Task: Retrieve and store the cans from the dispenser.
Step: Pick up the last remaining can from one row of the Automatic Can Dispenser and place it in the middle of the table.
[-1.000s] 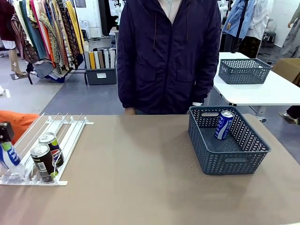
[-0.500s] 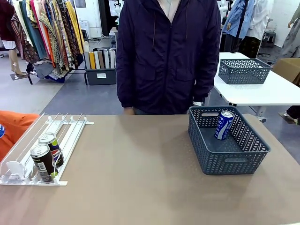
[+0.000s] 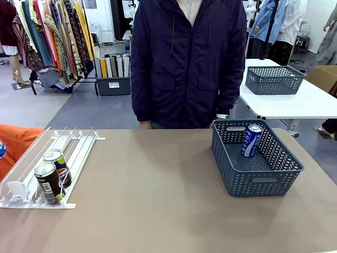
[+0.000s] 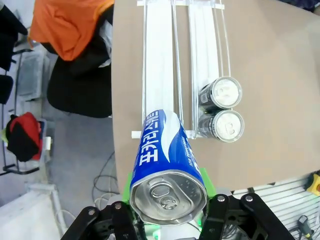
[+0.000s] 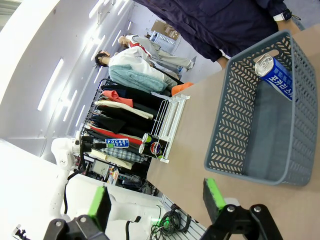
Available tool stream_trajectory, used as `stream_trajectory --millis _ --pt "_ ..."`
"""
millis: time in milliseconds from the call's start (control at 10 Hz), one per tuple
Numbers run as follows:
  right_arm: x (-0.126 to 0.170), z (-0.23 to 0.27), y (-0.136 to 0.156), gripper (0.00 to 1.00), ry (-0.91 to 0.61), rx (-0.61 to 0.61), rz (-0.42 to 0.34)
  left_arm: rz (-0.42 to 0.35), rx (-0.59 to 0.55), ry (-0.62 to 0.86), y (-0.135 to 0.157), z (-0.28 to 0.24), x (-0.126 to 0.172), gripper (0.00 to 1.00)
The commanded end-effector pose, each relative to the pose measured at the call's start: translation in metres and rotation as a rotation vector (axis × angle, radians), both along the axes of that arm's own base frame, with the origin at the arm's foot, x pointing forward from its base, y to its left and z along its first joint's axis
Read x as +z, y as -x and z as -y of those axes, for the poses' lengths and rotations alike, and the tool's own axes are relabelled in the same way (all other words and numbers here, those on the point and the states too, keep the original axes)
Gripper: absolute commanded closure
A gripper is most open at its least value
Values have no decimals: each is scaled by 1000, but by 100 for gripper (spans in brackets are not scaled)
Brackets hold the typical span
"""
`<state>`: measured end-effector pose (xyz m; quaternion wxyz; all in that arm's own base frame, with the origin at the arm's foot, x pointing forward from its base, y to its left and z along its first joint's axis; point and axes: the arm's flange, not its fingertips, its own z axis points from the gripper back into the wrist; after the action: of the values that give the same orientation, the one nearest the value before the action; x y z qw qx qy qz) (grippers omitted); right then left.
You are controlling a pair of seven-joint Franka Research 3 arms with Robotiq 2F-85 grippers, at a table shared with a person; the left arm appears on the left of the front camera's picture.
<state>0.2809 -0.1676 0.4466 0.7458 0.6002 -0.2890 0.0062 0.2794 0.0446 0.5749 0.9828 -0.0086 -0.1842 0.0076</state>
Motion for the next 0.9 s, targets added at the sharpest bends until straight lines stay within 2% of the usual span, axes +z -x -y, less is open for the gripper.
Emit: stream_trajectory --millis 0,200,300,400,600,800 --pt "5 -1 -3 0 -23 -10 18 -4 25 74 0 -1 1 100" --pt "5 -1 -3 0 -23 -10 18 36 -42 198 -19 43 9 100" --pt "5 -1 -3 0 -23 -10 18 32 -120 170 -39 89 11 100" --pt "5 -1 -3 0 -23 -10 18 5 -183 134 -61 135 11 100" --pt "5 -1 -3 0 -23 -10 18 -85 -381 73 -93 237 -5 100" --pt "5 -1 -3 0 -23 -10 18 -177 -544 25 -106 337 -45 100"
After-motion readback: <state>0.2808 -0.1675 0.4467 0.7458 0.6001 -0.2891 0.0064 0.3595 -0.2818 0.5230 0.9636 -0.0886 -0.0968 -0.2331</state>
